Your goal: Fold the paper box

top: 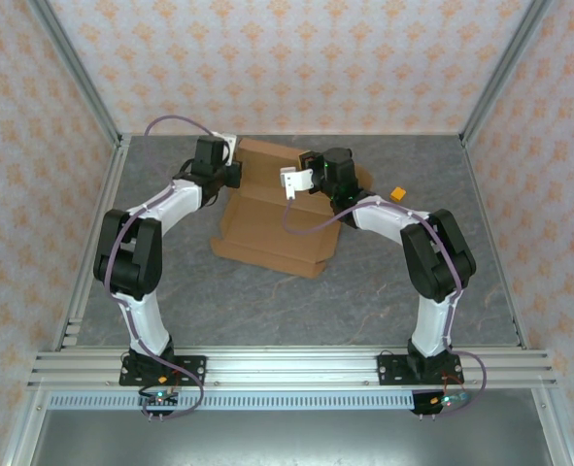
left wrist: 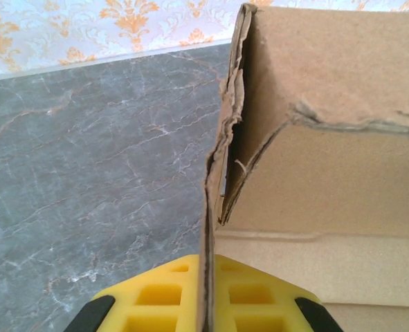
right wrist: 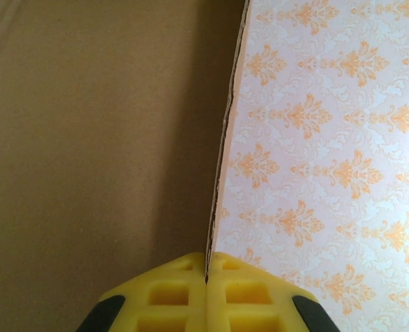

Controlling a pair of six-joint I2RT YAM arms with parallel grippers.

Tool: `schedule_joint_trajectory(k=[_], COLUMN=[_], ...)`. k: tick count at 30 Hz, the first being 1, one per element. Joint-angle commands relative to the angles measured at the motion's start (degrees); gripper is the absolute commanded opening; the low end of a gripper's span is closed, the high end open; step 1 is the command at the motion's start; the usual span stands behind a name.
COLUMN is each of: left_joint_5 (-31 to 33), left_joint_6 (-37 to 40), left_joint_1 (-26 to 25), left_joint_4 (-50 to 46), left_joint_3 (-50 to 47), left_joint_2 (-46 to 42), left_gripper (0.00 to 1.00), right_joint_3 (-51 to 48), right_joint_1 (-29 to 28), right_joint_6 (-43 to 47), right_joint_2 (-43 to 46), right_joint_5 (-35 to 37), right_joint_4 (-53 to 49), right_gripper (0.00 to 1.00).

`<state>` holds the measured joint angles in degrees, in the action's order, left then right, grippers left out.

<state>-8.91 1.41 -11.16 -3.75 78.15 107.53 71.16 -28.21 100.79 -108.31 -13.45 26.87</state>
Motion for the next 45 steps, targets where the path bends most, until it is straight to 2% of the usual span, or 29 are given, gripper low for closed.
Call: schedule_joint_trajectory(k=[1, 5, 9, 19, 24, 29, 45], left_joint_5=[-0.3, -2.5, -4.1, -9.2, -10.6, -15.0, -22.6], left_joint_6=[1.7, 1.6, -2.3, -16.8, -19.7, -23.9, -26.2], left_joint_1=[-0.4, 0.0, 0.7, 0.9, 0.5, 0.2, -0.4], left_joint_4=[-5.0, -8.7, -9.9, -0.8, 1.1, 6.2, 9.0], left_joint_3=[5.6, 8.5, 9.4, 3.1, 2.2, -1.5, -5.5], left_joint_2=[1.5, 4.0, 4.7, 0.0, -0.5, -1.6, -3.0], left_gripper=[0.08, 0.08, 0.08, 0.12, 0.17, 0.21, 0.38], right_joint_3=[0.3, 0.6, 0.8, 0.0, -0.3, -0.1, -0.1], right_joint_1=[-0.9, -0.9, -0.9, -1.2, -1.6, -1.7, -1.9], right_joint_6=[2.2, 2.2, 1.5, -2.4, -2.7, -3.5, -3.8], right_joint_2=[0.1, 0.2, 0.0, -0.7, -1.1, -1.5, -2.0], right_joint_5=[-2.7, -2.7, -2.5, -1.9, -1.3, -1.0, 0.2], right_joint_4=[-5.0, -5.3, -5.6, -1.5, 0.3, 0.9, 1.8], right_gripper=[0.0, 0.0, 0.0, 0.0, 0.0, 0.0, 0.0])
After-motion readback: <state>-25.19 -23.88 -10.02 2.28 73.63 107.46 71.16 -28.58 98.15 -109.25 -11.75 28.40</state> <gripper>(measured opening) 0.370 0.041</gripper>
